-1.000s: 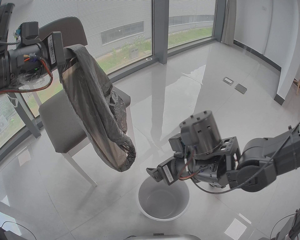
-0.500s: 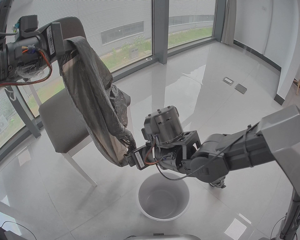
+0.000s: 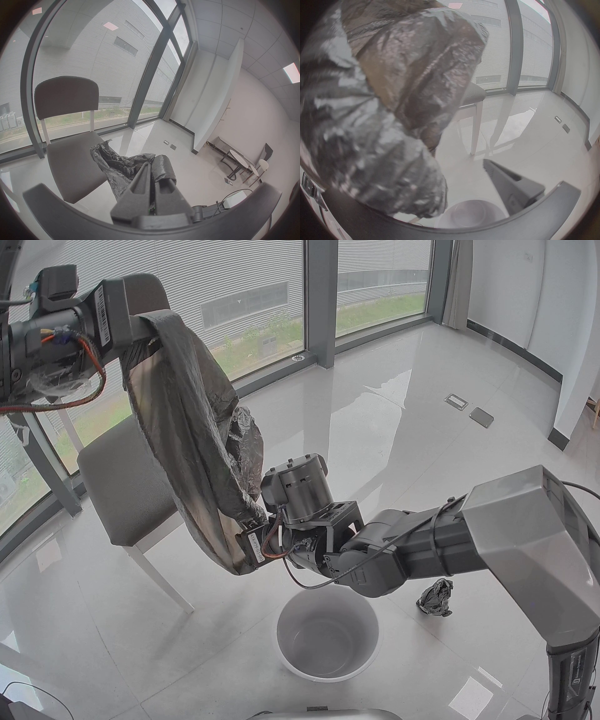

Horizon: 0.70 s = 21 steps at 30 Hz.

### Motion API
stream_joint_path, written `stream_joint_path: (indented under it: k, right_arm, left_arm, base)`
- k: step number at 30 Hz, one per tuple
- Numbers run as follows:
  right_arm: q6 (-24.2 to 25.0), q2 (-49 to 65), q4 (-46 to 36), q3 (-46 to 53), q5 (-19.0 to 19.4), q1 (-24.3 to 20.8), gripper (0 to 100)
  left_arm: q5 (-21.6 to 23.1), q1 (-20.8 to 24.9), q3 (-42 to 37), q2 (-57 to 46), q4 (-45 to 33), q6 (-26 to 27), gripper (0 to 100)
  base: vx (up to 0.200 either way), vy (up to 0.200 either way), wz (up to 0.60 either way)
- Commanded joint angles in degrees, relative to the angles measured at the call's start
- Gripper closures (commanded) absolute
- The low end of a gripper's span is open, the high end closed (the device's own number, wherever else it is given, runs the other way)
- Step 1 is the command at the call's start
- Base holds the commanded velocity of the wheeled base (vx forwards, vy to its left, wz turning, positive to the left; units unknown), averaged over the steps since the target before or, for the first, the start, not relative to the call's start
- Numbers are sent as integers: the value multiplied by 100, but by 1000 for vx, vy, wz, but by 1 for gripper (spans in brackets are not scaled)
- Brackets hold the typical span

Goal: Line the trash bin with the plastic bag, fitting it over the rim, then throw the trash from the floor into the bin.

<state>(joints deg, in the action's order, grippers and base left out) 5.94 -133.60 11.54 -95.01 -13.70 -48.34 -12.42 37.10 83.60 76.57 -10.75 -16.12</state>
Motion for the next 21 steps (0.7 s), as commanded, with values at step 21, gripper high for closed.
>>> stream_joint_path:
  k: [21]
  right_arm:
    - [74,2224,111,3621,-71,-290,100]
  left_arm:
    - [724,-115,-1408,-318,-1166,74,100]
  base:
    - [0,0,0]
